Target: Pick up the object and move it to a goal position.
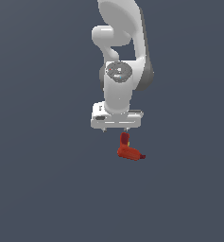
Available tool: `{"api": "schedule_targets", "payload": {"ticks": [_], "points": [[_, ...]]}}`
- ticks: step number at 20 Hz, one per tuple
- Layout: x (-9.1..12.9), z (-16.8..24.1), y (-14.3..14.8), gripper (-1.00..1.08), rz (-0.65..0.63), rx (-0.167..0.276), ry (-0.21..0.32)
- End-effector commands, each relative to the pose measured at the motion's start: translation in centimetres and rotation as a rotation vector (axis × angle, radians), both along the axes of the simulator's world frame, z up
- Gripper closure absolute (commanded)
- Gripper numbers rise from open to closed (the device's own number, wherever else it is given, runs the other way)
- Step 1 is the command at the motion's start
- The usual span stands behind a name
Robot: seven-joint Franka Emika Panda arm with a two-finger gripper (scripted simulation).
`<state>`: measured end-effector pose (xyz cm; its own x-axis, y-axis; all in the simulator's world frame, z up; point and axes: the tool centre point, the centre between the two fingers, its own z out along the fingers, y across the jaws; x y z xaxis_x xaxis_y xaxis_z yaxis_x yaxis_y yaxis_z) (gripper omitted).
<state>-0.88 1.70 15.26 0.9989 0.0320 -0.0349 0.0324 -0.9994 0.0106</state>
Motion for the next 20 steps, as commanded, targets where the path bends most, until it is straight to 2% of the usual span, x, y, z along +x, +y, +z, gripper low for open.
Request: {"api": "schedule_targets", "payload": {"ticks": [1, 8, 20], "points": [[0.0, 0.0, 0.0, -1.00, 0.000, 0.000, 0.000], [0.4, -0.1, 0.9, -1.00, -0.003, 0.017, -0.006], [0.6, -0.8, 1.0, -1.00, 0.000, 0.011, -0.029]]}}
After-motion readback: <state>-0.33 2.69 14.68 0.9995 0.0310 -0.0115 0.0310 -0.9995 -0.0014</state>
